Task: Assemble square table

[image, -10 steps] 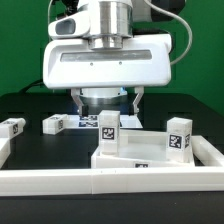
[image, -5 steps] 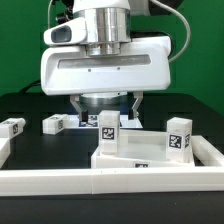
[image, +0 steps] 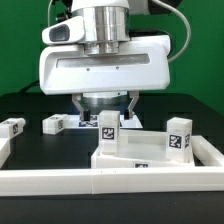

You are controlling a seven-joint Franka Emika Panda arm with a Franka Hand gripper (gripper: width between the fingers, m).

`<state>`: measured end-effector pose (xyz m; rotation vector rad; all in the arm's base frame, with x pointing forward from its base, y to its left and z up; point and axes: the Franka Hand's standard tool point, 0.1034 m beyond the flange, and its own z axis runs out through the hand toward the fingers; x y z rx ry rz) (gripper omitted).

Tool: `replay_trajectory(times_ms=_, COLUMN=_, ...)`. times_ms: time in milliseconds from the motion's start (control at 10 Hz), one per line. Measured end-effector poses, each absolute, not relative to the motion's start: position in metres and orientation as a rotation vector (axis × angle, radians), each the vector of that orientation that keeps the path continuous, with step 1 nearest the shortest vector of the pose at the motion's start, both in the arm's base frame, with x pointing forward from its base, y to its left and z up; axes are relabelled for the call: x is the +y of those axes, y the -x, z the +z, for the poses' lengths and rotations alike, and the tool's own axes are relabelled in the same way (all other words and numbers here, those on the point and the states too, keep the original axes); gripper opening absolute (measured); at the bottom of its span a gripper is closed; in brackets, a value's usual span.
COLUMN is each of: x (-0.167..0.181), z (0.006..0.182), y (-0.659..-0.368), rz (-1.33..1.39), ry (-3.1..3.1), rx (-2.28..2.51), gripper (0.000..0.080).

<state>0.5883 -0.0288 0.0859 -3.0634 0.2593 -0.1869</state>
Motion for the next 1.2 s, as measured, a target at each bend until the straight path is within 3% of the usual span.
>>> replay_trajectory(times_ms=100, x=-0.029, z=0.086, y=-0.588, rz=-0.187, ry=3.063, rx=0.259, gripper=0.0449)
replay_trajectory(times_ms=200, x=-0.029, z=0.086, y=-0.588, rz=-0.187, ry=3.061, rx=0.274, gripper=0.0287)
replay_trajectory(times_ms=600, x=-0.028, z=0.086, y=-0.588, rz=-0.181, ry=3.027, rx=0.470, gripper=0.0288)
replay_trajectory(times_ms=1200, x=-0.012, z=0.085, y=-0.588, rz=-0.117, ry=2.592, rx=1.517, gripper=0.0291)
